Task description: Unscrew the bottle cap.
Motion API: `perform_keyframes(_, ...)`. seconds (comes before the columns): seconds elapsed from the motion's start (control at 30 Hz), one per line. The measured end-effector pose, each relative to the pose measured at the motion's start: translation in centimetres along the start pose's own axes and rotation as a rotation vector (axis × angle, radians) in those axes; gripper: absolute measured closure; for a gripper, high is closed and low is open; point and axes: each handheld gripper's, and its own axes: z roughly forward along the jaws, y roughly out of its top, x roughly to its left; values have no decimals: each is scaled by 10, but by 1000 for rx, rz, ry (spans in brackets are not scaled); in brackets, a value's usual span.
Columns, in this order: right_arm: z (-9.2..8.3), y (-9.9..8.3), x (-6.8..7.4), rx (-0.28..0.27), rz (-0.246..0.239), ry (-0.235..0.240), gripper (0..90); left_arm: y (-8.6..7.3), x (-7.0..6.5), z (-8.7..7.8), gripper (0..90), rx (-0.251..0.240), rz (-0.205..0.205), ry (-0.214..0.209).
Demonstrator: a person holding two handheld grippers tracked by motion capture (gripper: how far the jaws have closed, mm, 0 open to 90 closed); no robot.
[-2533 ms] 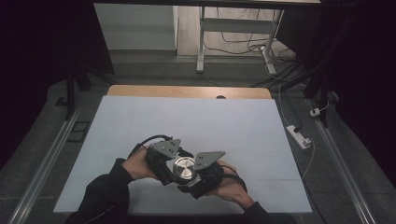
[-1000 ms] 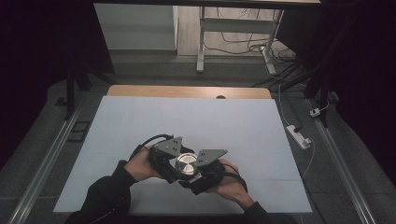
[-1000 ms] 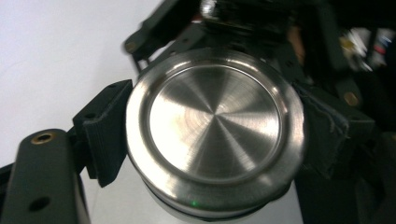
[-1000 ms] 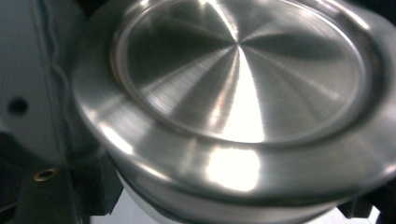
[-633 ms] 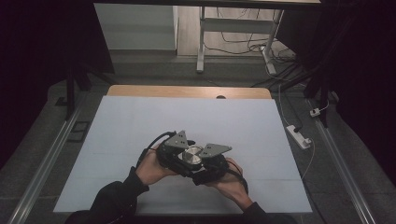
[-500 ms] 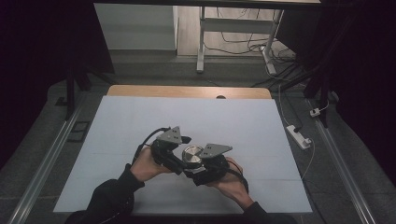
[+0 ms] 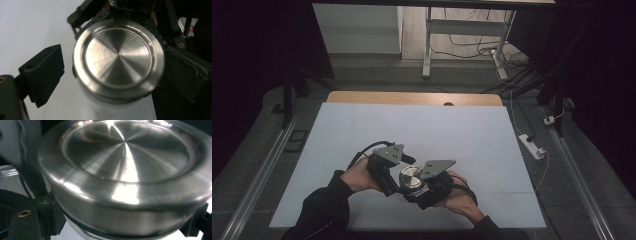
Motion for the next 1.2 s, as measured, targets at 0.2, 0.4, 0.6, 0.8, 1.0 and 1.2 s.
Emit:
perform_keyframes(0.2,0,1,3,-3,-9,0,150,2,-5,6,181,-3,24,20)
perform_keyframes(0.4,-2,-1,-6,-9,59,-90,150,6,-2,11,187,-27,-76,123)
perform_keyframes(0.6,-1,-4,-11,-2,113,-157,150,9,0,16,188,-54,-169,208)
perform_keyframes(0.8,0,-4,-11,-1,112,-165,150,10,1,9,189,-79,-195,214)
perform_keyframes(1.0,-1,-4,-12,-2,115,-164,150,12,-2,-1,189,-85,-186,224)
perform_keyframes(1.2,-4,-5,-14,-7,115,-169,150,12,-5,-12,189,-98,-181,233)
